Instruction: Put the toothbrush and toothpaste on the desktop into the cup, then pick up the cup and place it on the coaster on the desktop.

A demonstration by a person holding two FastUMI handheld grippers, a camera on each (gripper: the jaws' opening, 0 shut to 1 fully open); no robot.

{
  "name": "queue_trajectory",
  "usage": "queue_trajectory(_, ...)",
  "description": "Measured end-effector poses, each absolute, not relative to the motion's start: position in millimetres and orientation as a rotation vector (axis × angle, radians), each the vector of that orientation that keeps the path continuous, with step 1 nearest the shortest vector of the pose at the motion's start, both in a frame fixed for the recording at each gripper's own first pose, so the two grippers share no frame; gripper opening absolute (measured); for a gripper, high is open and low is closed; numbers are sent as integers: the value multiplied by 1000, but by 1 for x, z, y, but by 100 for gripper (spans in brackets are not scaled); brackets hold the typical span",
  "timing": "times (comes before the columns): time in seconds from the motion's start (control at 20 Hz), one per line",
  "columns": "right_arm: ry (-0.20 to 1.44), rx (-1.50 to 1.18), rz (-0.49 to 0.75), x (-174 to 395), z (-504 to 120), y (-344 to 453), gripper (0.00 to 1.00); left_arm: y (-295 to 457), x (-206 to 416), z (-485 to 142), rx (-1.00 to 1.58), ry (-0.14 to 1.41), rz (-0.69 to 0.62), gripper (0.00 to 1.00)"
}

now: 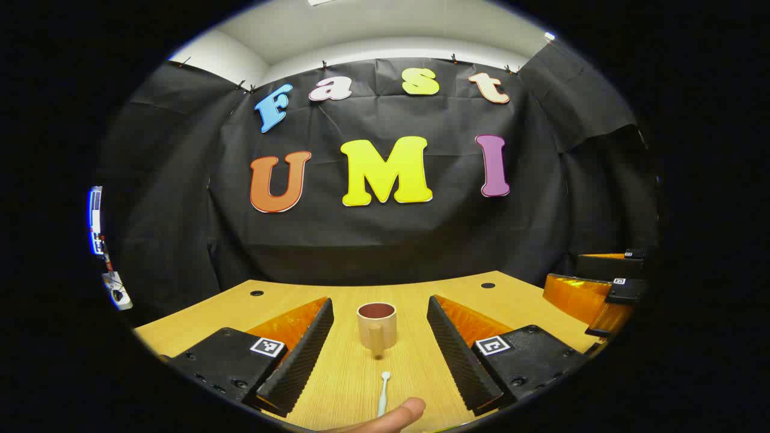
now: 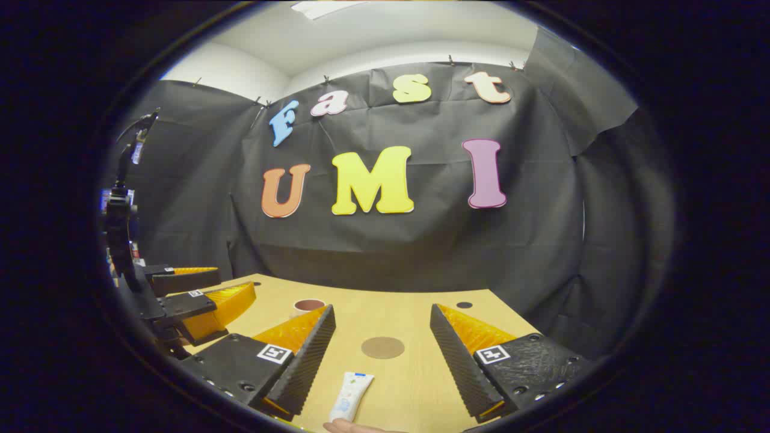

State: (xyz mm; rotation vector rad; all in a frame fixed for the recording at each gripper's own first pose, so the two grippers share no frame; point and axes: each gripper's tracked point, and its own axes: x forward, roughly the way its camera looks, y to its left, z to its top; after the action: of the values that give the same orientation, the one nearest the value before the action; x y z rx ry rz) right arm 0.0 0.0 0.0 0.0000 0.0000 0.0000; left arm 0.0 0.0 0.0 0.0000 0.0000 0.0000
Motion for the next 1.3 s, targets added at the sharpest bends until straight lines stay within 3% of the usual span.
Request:
queue_trajectory(0.45,-12,12,-8,-2,4,-10,95,-2,1,-17,-26,73,10,99)
queue_trajectory(0.95,-18,-53,-28,-2,1,-6,95,4,0,-14,-5,48,37,99)
queue_trajectory(1.3,2,-42,-29,2,-3,-9,95,1,6,-60,-6,211,7,99)
